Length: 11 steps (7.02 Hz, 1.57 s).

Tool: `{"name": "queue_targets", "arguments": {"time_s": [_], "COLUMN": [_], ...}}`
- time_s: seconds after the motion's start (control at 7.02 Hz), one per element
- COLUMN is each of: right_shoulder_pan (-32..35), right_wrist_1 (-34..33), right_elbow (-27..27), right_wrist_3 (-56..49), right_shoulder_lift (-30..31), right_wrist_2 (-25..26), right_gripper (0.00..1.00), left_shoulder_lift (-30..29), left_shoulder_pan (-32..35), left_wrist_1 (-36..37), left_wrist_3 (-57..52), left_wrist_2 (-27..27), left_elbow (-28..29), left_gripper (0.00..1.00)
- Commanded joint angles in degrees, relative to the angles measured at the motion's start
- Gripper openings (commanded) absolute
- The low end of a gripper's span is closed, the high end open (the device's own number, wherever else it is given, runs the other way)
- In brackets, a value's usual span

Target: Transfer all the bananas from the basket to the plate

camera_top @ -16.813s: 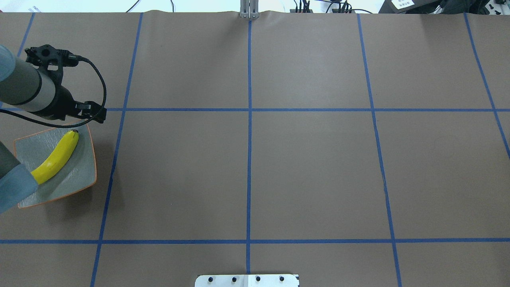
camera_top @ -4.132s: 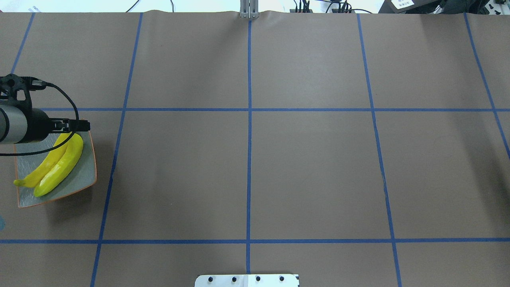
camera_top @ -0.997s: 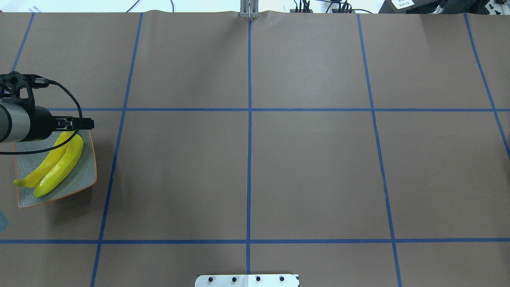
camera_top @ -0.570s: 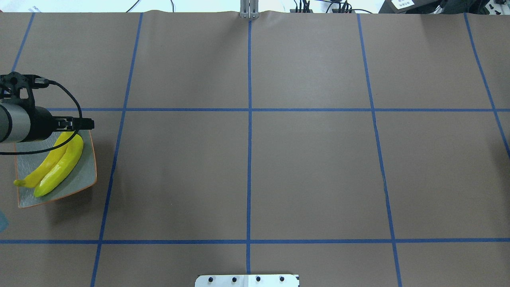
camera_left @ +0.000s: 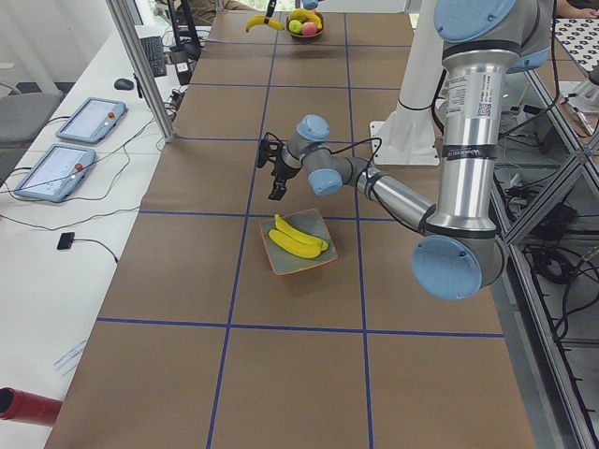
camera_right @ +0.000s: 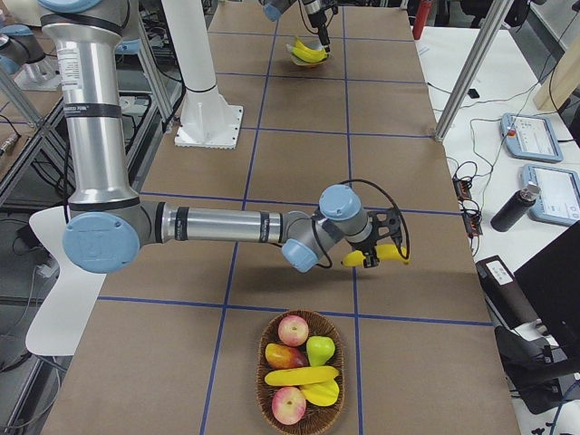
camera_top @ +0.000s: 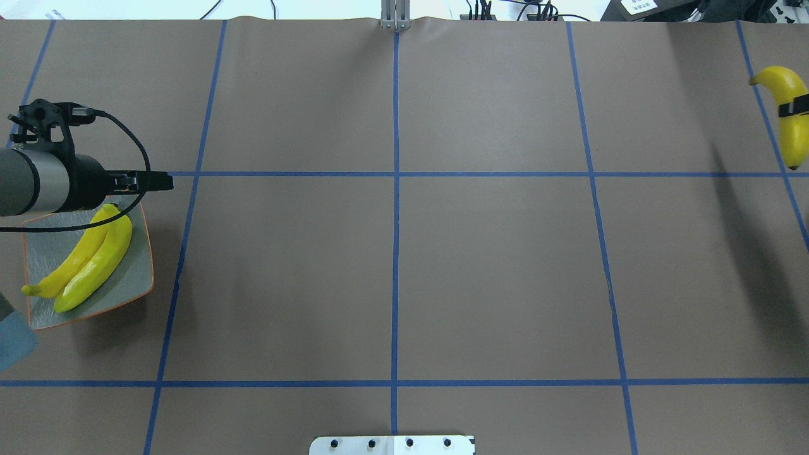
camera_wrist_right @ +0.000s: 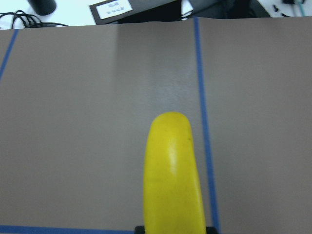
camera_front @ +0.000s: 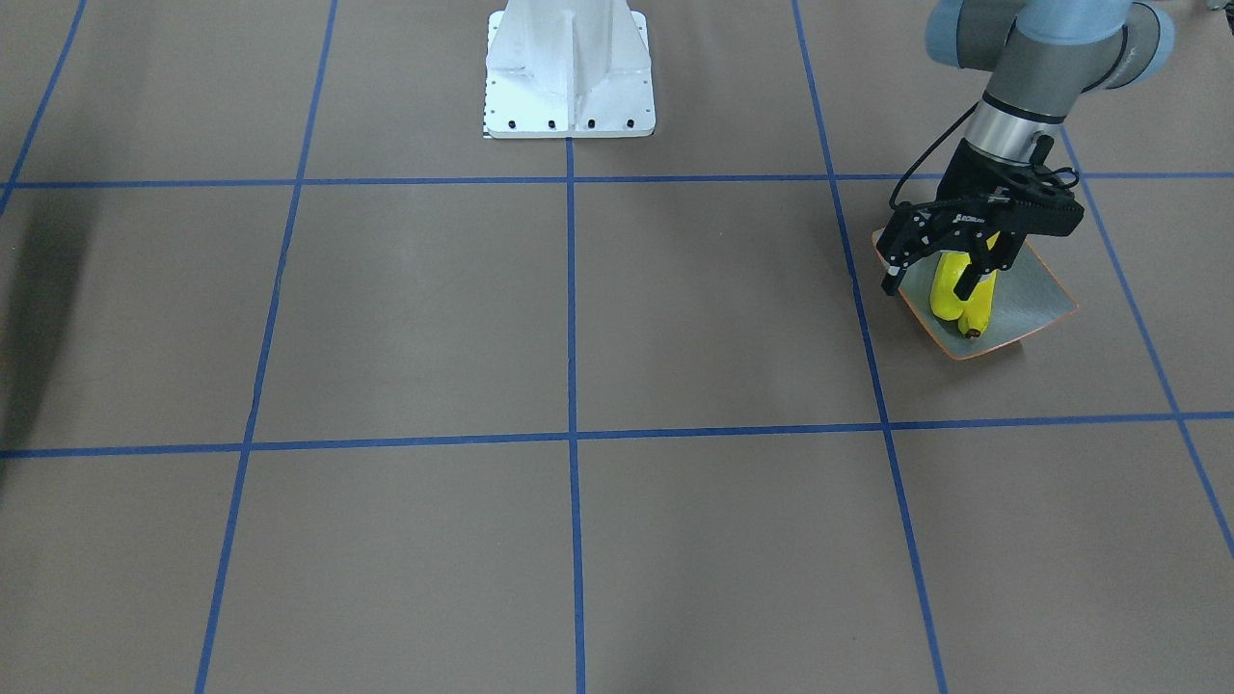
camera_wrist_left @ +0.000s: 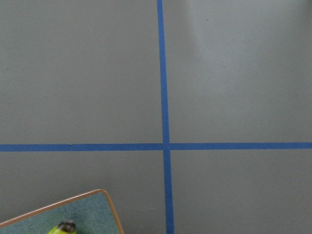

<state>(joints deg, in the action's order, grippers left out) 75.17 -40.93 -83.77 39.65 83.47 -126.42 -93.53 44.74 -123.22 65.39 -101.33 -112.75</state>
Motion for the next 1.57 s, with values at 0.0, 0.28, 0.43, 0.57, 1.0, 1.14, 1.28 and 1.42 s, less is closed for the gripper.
{"name": "queue_targets", "arguments": {"time_s": [0.0,0.28,0.43,0.57,1.0,1.14,1.28,1.42], "right_shoulder_pan": [-9.6,-18.6,-22.0,-24.5,-36.0,-39.5,-42.4,-44.7], "right_wrist_1": [1.3,1.5,2.6,4.5,7.8,7.9,7.9,7.9], "right_elbow": [-1.7,-4.7,-7.5,-9.5,-13.6,-14.4,-15.3,-16.1], "right_wrist_3": [8.7,16.4,16.9,17.6,25.4,28.2,29.3,29.4], "right_shoulder_lift": [-7.8,-14.4,-15.5,-16.2,-21.1,-23.5,-25.4,-26.5], "right_wrist_2": [2.6,6.7,6.7,6.8,17.1,21.4,24.4,27.3], "right_gripper": [0.00,0.00,0.00,0.00,0.00,0.00,0.00,0.00], "left_shoulder_lift": [-7.2,-12.9,-15.7,-17.3,-21.9,-21.9,-21.9,-21.9], "left_shoulder_pan": [-0.2,-0.3,-0.4,-0.4,-0.8,-1.7,-2.5,-3.3], "left_wrist_1": [0.0,-0.1,-0.1,-0.2,-1.2,-3.1,-3.9,-4.0], "left_wrist_3": [8.0,16.0,20.6,23.1,31.4,32.8,33.1,33.7], "left_wrist_2": [0.0,-0.3,-0.3,-0.4,-0.4,-0.4,-0.4,-0.4], "left_elbow": [0.3,0.3,0.3,-0.3,-0.3,-0.2,-0.4,-0.3], "left_gripper": [1.00,1.00,1.00,1.00,1.00,1.00,1.00,1.00]}}
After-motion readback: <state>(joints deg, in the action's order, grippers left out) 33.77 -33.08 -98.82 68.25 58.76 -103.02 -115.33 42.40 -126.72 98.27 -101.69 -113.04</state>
